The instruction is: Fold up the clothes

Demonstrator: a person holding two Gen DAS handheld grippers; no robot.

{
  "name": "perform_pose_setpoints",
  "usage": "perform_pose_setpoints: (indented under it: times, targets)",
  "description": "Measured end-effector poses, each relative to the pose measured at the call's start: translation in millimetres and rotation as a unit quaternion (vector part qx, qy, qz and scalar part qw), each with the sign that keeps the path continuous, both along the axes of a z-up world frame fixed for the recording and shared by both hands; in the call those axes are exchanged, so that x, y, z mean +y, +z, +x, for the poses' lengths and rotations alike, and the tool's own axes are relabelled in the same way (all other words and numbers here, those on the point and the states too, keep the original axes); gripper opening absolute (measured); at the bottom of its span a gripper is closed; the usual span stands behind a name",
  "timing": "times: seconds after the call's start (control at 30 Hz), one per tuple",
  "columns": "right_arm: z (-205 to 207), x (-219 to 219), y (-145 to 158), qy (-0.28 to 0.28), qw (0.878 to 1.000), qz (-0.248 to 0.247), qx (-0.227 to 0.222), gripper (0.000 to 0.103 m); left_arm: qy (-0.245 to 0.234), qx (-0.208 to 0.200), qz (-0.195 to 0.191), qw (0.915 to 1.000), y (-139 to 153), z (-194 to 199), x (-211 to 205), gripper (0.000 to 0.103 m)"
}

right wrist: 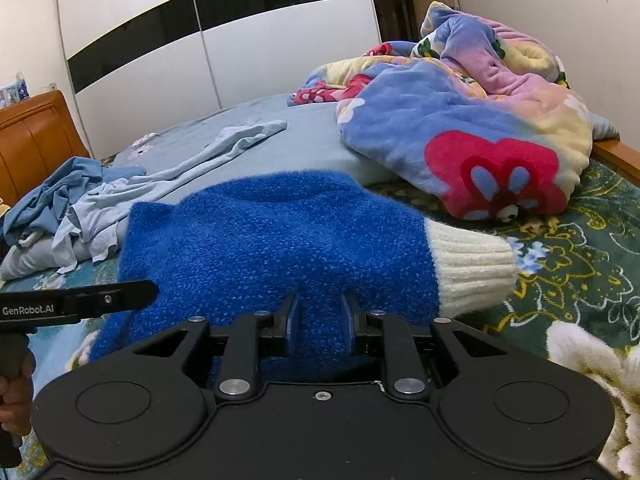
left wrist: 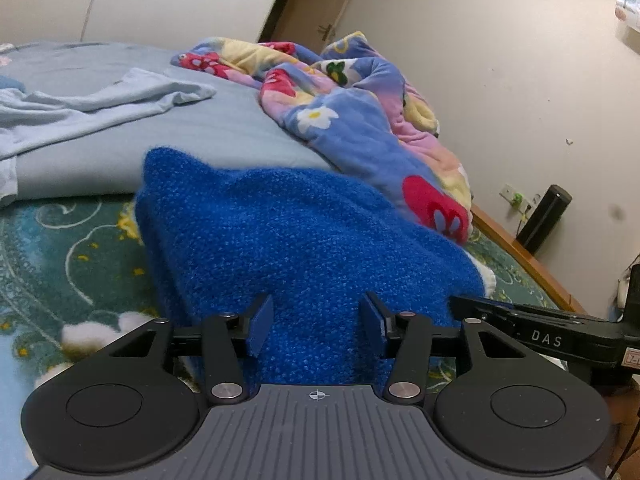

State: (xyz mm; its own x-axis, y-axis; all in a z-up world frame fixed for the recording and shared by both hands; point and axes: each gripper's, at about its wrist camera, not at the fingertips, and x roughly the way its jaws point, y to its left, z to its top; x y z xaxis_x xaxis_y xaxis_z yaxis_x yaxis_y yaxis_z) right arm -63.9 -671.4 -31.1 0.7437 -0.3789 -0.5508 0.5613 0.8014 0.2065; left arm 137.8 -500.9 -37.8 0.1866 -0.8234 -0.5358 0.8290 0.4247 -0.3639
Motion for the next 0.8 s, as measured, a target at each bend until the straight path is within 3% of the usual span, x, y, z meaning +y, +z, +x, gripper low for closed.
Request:
perform_pose_setpoints:
  times: [0.2, 0.3, 0.47, 0.6, 0.8]
  targets:
    - [-3.4, 4.3, 3.6, 0.002, 1.000, -0.008, -0.008, 0.027, 0.011, 0.008, -0.026, 0.9996, 1.8, -4.2, 17.2, 0.045]
    - [-6.8, 9.7, 6.4, 0.010, 1.000, -0.011, -0.011, 0.030, 0.019, 0.010, -0.035, 0.9992, 6.0, -6.8, 26.9, 0.055]
    - [-7.6, 21.9, 12.7, 0.031, 0.999, -0.012, -0.016, 0.045, 0.040, -0.006, -0.026, 0.9988, 12.7, -14.5, 36.9, 0.069]
    - [-2.7, 37.5, 17.9, 0.055, 0.998, -0.028, -0.010, 0.065, 0.057, -0.009, -0.019, 0.9981, 14.5, -19.6, 46.2, 0.077]
    - [2.7, 61.9, 25.5, 0.091, 0.995, -0.038, -0.007, 0.075, 0.086, -0.017, -0.012, 0.9961, 17.4, -25.6, 66.4, 0.079]
